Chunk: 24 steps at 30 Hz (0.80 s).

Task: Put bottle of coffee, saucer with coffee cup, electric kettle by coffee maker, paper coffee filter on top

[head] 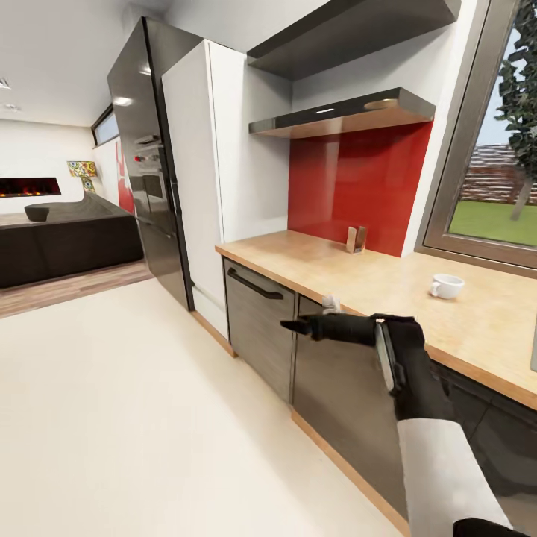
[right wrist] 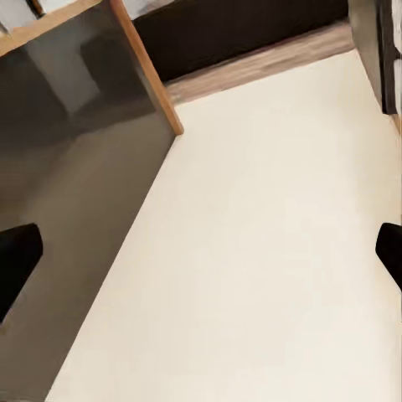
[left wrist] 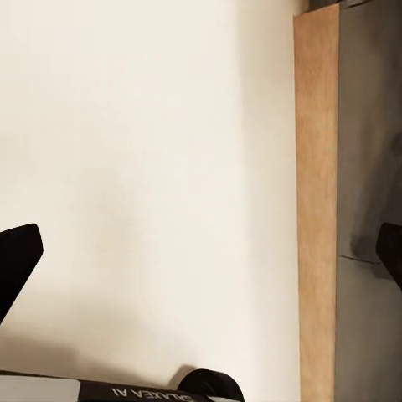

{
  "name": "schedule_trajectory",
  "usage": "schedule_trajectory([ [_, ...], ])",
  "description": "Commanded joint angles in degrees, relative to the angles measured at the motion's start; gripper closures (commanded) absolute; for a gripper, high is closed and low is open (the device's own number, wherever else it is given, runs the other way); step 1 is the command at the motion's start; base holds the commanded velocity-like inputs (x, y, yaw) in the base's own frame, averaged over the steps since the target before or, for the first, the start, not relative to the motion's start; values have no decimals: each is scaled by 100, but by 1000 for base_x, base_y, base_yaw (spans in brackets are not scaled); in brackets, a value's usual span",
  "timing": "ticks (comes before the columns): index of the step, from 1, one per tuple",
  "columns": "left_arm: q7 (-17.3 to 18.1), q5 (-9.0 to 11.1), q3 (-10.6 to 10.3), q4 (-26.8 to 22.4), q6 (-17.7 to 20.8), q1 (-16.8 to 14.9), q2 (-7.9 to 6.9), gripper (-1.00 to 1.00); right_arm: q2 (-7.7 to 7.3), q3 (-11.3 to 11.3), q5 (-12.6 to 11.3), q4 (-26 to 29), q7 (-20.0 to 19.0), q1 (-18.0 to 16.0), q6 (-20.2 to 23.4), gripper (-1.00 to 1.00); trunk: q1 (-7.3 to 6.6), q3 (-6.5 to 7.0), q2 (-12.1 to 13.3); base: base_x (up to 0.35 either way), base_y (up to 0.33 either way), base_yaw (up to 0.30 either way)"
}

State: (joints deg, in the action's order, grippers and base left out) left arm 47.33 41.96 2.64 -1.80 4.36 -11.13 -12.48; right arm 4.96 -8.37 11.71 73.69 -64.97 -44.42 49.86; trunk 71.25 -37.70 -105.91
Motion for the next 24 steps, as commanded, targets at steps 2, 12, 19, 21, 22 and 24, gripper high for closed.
schedule_trajectory([
  [2,22,5,26,0,44,-3,0,-100,-23,-30,-9,-13,-32,-1130,580,-100,0,-8,-2,0,0,0],
  [12,22,5,26,-2,41,-3,0,-100,-896,-51,9,-1037,925,-3546,786,-100,0,-8,-2,0,0,0],
  [19,22,5,26,-1,41,-3,-3,-100,-2051,-12,790,-2035,1318,-4396,793,-100,0,-8,-2,0,0,0],
  [21,22,5,26,-3,40,-3,-6,-100,-2341,-5,1379,-2357,1354,-4560,791,-100,0,-8,-2,0,0,0],
  [22,22,5,26,-4,39,-3,-7,-100,-2471,1,1792,-2529,1364,-4647,790,-100,0,-8,-2,0,0,0],
  [24,22,5,26,-4,39,-3,-8,-100,-2564,4,2255,-2678,1368,-4718,788,-100,0,-8,-2,0,0,0],
])
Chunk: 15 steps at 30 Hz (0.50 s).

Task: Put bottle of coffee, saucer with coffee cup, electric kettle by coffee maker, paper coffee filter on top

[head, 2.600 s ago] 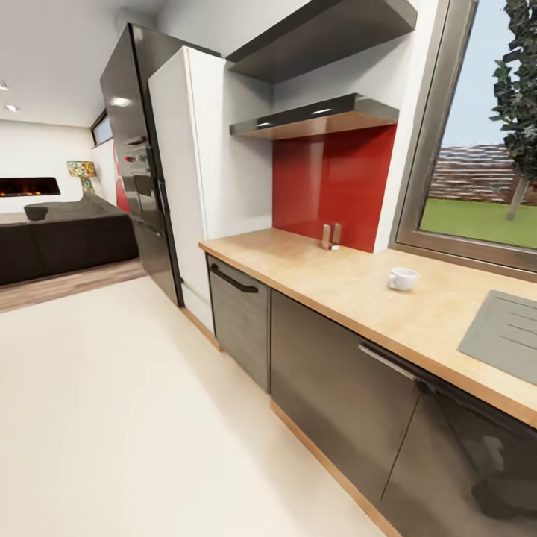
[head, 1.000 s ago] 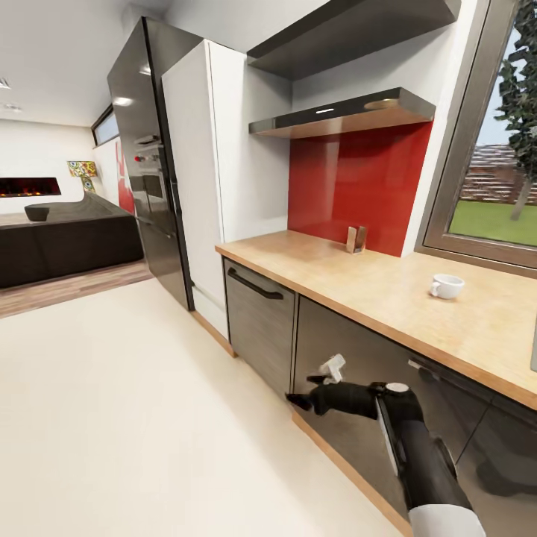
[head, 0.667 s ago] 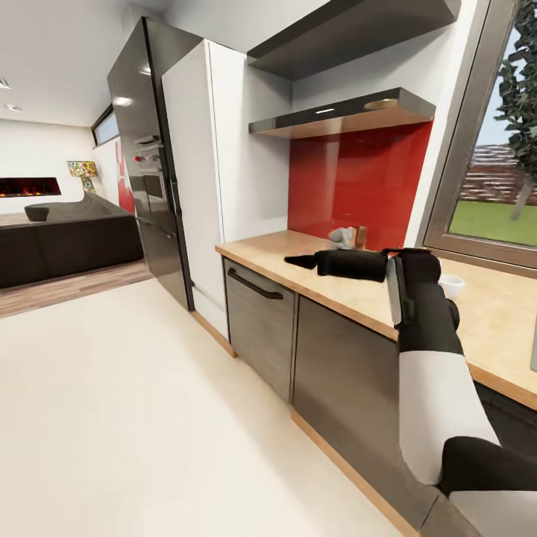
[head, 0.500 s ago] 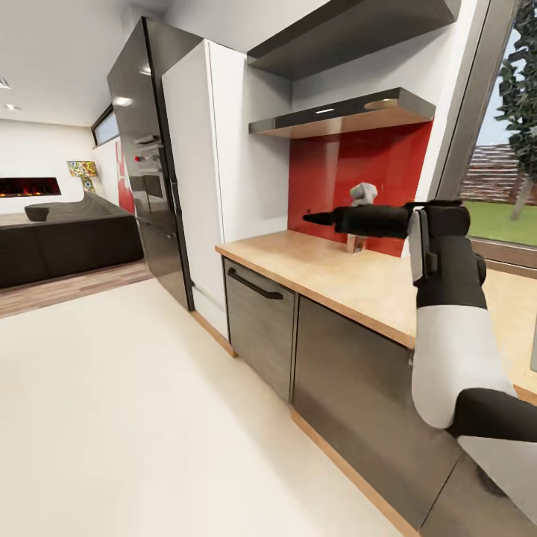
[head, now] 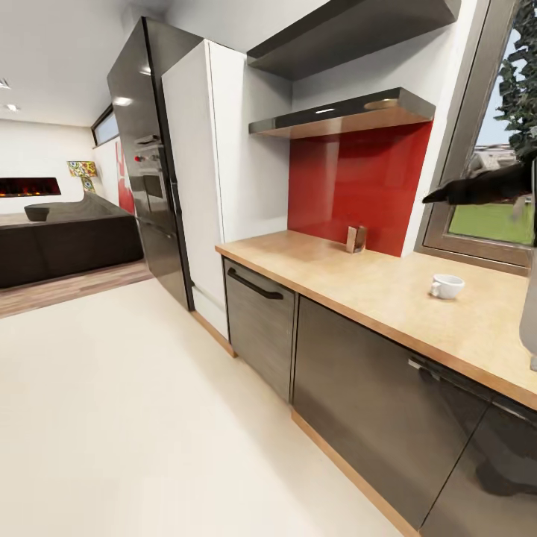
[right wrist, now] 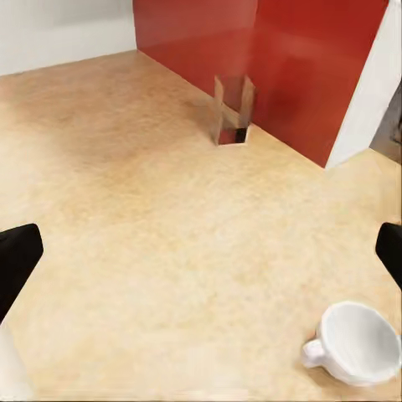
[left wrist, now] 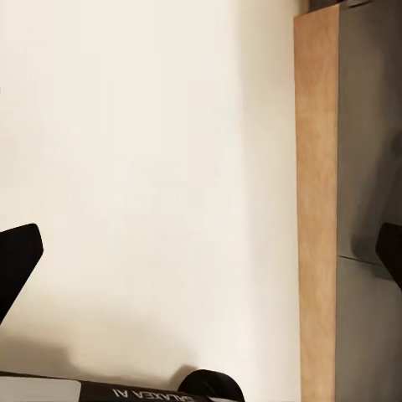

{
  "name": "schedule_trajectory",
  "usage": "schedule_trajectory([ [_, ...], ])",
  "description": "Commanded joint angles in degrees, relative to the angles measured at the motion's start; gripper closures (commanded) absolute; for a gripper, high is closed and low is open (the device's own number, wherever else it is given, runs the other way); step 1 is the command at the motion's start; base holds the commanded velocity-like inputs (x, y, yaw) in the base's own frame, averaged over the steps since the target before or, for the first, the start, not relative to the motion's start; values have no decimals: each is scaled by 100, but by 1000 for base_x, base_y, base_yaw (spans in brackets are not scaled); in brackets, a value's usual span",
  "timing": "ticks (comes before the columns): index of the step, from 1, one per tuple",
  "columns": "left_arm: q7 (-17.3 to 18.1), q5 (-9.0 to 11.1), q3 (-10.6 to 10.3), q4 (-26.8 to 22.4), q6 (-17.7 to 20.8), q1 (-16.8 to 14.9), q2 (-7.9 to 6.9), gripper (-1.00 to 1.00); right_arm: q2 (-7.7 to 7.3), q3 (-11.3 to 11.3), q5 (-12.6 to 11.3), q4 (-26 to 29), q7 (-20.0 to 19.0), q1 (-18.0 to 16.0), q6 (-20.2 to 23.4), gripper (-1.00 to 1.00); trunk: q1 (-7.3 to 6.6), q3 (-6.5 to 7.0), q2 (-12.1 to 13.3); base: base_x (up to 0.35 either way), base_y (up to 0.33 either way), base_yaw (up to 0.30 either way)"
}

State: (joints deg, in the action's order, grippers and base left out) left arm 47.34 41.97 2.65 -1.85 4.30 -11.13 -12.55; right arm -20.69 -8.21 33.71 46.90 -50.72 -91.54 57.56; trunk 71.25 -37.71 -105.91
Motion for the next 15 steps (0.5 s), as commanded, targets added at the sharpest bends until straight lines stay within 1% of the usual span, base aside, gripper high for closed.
schedule_trajectory([
  [1,21,5,25,1,45,-3,-1,-100,-37,-11,301,-73,-56,-36,16,-100,-1,-6,-3,0,0,0],
  [2,21,5,25,-2,45,-3,-1,-100,-95,-9,815,-240,-65,-80,12,-100,-1,-6,-3,0,0,0],
  [5,21,5,25,-5,42,-3,-2,-100,-151,-7,1562,-488,-183,-157,-14,-100,-1,-6,-3,0,0,0],
  [7,21,5,25,-6,41,-3,-2,-100,-191,-6,2013,-634,-391,-212,-33,-100,-1,-6,-3,0,0,0],
  [8,21,5,25,-7,39,-3,-2,-100,-233,-6,2427,-745,-694,-253,-49,-100,-1,-6,-3,0,0,0],
  [9,21,5,25,-7,40,-3,-2,-100,-256,-6,2628,-785,-862,-268,-57,-100,-1,-6,-3,0,0,0],
  [10,21,5,25,-8,39,-3,-2,-100,-309,-6,3023,-843,-1219,-297,-109,-100,-1,-6,-3,0,0,0],
  [12,21,5,25,-8,38,-3,-2,-100,-363,-2,3411,-880,-1602,-329,-289,-100,-1,-6,-3,0,0,0],
  [13,21,5,25,-8,38,-3,-1,-100,-490,-6,4117,-915,-2333,-398,-812,-100,-1,-6,-3,0,0,0],
  [14,21,5,25,-8,38,-3,-1,-100,-544,-7,4353,-922,-2566,-419,-963,-100,-1,-6,-3,0,0,0],
  [15,21,5,25,-8,37,-3,-1,-100,-625,-10,4692,-939,-2911,-450,-1181,-100,-1,-6,-3,32,-25,0],
])
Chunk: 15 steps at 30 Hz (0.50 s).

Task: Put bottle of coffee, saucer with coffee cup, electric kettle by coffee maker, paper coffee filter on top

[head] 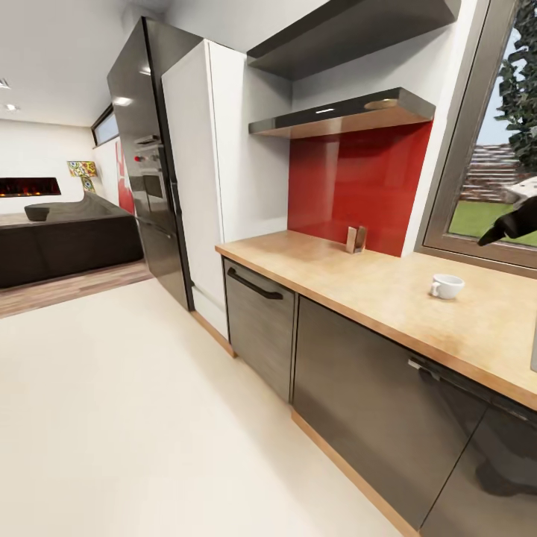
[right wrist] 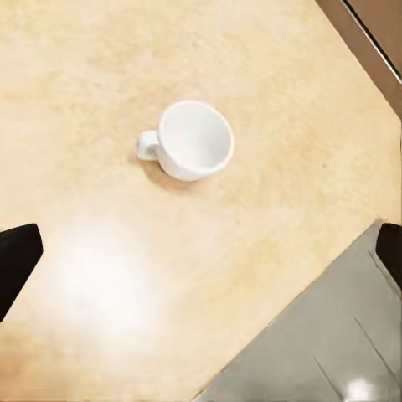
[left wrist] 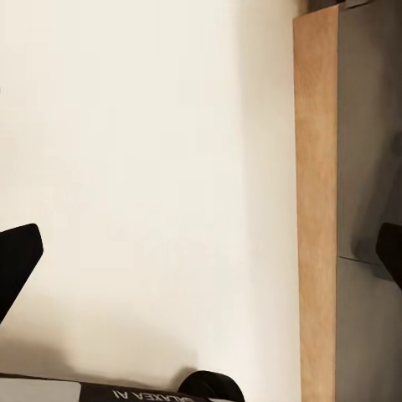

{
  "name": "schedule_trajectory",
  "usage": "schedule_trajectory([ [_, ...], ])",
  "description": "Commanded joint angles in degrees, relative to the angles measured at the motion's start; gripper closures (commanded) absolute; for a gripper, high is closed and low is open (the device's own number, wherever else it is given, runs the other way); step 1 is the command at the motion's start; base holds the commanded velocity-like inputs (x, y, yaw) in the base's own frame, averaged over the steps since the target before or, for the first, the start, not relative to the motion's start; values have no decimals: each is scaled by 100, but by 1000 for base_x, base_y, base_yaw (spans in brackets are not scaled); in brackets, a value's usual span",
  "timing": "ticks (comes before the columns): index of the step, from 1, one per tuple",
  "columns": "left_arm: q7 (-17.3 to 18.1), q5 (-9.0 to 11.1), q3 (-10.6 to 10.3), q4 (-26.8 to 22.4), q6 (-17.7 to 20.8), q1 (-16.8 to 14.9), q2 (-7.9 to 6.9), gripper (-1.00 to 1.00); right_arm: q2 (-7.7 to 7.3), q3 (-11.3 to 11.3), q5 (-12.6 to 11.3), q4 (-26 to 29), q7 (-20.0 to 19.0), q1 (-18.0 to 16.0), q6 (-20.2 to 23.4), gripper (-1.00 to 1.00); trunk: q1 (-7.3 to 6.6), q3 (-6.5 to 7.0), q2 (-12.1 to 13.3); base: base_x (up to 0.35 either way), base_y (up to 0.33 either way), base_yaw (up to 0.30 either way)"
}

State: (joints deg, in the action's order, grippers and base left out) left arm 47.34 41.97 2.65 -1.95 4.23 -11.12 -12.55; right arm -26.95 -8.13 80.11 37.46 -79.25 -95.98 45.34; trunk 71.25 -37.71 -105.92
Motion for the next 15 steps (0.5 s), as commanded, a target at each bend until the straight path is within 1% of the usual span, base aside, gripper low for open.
schedule_trajectory([
  [1,21,4,25,2,44,-4,-1,-100,-28,-17,172,-4,-183,-17,-43,-100,0,-6,-2,66,-52,0],
  [3,21,4,25,2,44,-4,-1,-100,-70,-12,348,-31,-362,-32,-191,-100,0,-6,-2,116,-93,0],
  [4,21,4,25,2,43,-4,-1,-100,-99,-11,464,-88,-476,-41,-335,-100,0,-6,-2,172,-138,0],
  [5,21,4,25,2,43,-4,-1,-100,-112,-13,508,-127,-517,-43,-407,-100,0,-6,-2,185,-149,0],
  [6,21,4,25,2,43,-4,0,-100,-195,-14,653,-353,-652,-49,-701,-100,0,-6,-2,47,-33,0],
  [8,21,4,25,2,43,-4,-1,-100,-202,-14,663,-372,-662,-45,-724,-100,0,-6,-2,74,-43,0],
  [15,21,4,25,2,43,-4,-1,-100,-213,-16,690,-405,-649,-19,-762,-100,0,-6,-2,152,-82,0],
])
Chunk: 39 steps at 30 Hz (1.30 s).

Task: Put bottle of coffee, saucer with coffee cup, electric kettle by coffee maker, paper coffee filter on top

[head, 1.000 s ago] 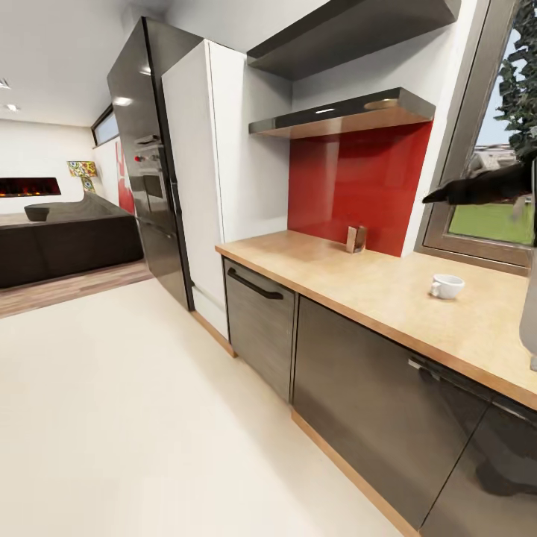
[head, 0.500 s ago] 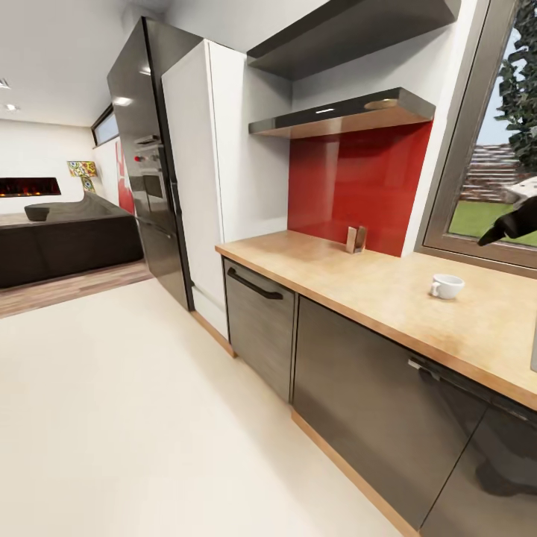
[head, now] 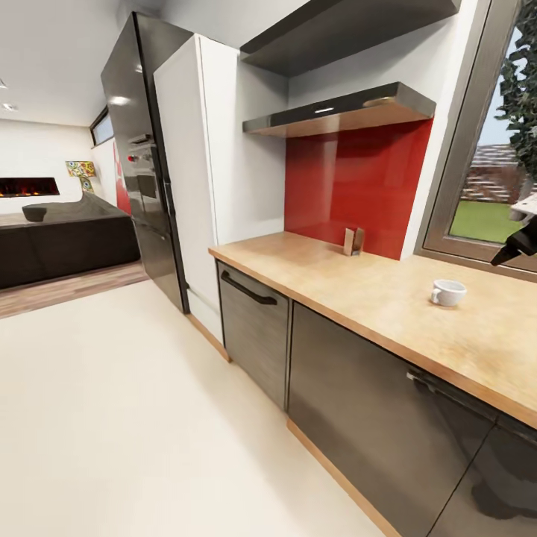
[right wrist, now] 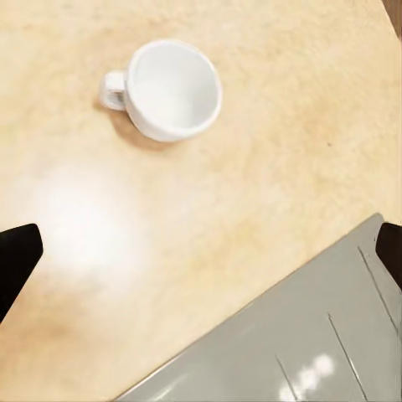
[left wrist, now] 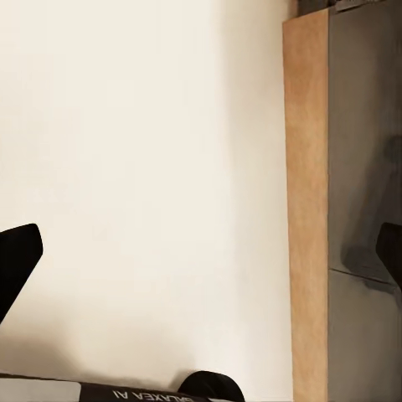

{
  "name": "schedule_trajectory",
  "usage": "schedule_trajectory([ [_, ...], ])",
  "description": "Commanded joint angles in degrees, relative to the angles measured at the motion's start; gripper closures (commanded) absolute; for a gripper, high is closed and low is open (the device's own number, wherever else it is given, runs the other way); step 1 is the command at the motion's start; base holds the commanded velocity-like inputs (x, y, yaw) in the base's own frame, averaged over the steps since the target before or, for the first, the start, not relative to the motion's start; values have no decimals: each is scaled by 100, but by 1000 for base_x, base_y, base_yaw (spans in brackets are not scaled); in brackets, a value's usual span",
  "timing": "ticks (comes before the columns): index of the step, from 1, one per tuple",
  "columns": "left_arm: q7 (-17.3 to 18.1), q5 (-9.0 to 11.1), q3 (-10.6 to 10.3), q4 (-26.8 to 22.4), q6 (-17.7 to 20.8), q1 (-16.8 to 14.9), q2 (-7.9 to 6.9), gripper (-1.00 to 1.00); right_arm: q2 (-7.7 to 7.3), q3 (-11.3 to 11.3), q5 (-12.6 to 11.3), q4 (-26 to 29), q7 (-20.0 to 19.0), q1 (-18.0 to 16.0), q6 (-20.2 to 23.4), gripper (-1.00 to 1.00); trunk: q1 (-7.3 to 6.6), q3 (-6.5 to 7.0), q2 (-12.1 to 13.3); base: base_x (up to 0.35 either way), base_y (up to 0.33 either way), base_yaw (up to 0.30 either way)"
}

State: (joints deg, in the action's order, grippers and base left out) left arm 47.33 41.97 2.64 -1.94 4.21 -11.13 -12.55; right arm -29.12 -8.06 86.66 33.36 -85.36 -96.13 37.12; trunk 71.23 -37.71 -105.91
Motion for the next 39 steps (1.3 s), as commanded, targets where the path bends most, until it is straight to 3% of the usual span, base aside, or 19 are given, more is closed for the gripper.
schedule_trajectory([
  [1,22,4,26,1,44,-3,-1,-100,3,-22,38,4,-33,-2,58,-100,2,-6,-3,228,-102,0],
  [18,22,4,26,1,44,-3,1,-100,3,-23,37,-12,60,20,37,-100,2,-6,-3,187,-70,0],
  [23,22,4,26,1,41,-3,6,-100,9,-23,16,-129,126,168,33,-100,2,-6,-3,183,-2,0],
  [28,22,4,26,1,37,-3,1,-100,27,-36,-12,-632,748,234,39,-100,2,-6,-3,37,0,0],
  [39,22,4,26,1,36,-3,1,-100,30,-63,-24,-1153,1285,244,11,-100,2,-6,-3,4,0,0],
])
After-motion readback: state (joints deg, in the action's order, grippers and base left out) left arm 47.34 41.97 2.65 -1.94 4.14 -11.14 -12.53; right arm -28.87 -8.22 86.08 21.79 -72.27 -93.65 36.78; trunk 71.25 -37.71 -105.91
